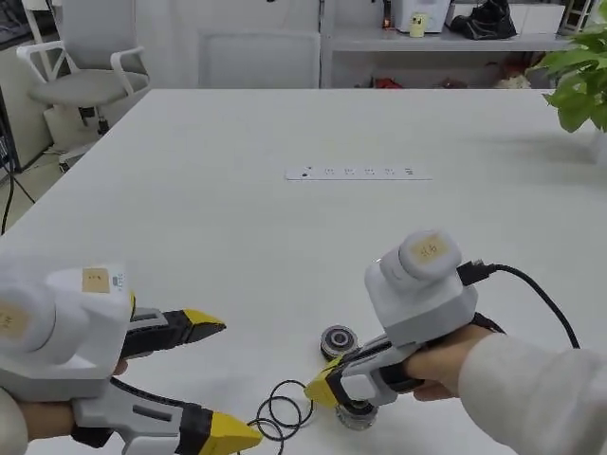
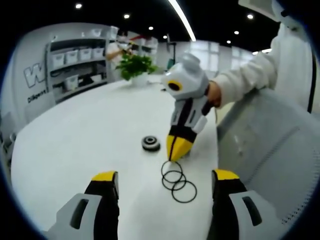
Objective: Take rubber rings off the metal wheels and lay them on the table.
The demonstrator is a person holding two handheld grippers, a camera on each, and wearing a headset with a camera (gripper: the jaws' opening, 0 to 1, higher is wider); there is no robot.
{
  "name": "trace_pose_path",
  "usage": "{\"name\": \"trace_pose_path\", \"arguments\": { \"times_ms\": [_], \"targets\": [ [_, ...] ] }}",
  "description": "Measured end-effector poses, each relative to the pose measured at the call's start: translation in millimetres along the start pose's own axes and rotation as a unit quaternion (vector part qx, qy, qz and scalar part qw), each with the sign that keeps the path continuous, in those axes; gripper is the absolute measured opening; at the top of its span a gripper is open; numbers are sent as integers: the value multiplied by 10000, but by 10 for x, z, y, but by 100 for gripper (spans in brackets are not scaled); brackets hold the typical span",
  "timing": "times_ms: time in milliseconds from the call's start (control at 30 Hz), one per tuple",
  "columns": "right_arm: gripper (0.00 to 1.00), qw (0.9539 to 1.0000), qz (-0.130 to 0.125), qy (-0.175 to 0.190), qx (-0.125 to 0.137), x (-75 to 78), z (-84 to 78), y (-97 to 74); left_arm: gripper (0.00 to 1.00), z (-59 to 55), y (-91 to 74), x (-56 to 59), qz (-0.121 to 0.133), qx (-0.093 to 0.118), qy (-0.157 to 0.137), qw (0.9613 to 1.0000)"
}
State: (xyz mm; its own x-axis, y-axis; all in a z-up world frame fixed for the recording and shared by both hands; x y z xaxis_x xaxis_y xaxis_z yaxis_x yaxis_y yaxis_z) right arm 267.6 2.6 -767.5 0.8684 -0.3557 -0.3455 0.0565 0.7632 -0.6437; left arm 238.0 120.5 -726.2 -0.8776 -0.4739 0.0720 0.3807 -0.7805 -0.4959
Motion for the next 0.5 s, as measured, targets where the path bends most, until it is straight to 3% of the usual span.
{"name": "trace_pose_path", "arguments": {
  "times_ms": [500],
  "targets": [
    [9,9995,-146,-263,-60,25,-7,20,78,-7,4,0,-7,-22,-19,10000]
  ]
}}
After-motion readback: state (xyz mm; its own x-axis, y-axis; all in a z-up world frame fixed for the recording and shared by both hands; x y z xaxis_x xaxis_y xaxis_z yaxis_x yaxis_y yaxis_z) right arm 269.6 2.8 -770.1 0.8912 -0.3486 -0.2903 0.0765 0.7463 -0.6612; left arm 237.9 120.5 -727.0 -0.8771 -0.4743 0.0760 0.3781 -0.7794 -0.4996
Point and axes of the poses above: the centre of the closed fingertips' face, and the gripper's own axes: y roughly forward along the fingers, x roughly to its right, z roughly out of its top, the point moved 5 cm from there along -y, roughly backward along the fingers, and after that the axes turned 2 degrees about -y, right-handed, at the moved point
